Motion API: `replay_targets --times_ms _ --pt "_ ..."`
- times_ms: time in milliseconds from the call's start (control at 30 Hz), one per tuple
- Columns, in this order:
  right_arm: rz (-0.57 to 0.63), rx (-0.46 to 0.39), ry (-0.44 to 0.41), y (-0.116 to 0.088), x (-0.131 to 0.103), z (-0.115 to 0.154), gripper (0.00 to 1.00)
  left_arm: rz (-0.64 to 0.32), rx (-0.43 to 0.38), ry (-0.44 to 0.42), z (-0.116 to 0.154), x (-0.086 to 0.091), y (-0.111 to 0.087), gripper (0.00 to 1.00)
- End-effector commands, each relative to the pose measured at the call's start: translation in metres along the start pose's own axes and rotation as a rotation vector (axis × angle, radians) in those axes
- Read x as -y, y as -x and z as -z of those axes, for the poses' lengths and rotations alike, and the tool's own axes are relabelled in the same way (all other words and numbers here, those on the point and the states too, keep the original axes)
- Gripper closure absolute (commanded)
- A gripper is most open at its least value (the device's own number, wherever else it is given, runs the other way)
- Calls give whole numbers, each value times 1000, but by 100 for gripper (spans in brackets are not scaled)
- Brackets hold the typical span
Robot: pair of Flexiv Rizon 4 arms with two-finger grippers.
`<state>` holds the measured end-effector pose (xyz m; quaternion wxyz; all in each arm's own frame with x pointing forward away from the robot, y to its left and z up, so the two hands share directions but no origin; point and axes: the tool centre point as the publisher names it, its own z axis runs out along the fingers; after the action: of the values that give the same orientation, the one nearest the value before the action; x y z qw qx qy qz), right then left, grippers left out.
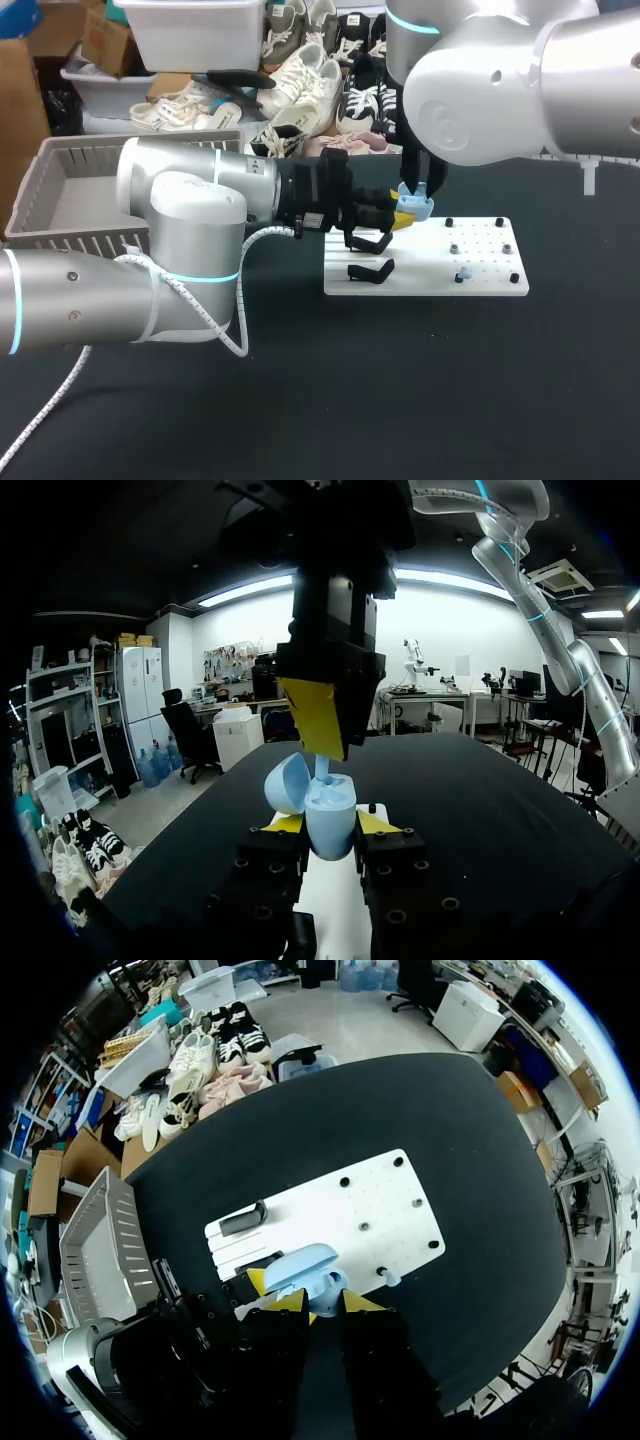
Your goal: Pick up each earbud case from the left stands, insert the matching earbuds, close the lid, and place the case in the box.
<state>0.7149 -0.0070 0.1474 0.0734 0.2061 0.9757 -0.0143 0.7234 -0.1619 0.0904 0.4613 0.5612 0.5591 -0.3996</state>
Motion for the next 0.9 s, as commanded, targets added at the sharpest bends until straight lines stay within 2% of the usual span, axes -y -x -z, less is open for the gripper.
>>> replay_targets --times_ms 33,900 --pt "-4 1 2 -2 1 -1 100 -2 2 6 0 2 0 100" --pt "-14 -17 -3 -2 4 -6 100 -2 2 6 0 2 0 100"
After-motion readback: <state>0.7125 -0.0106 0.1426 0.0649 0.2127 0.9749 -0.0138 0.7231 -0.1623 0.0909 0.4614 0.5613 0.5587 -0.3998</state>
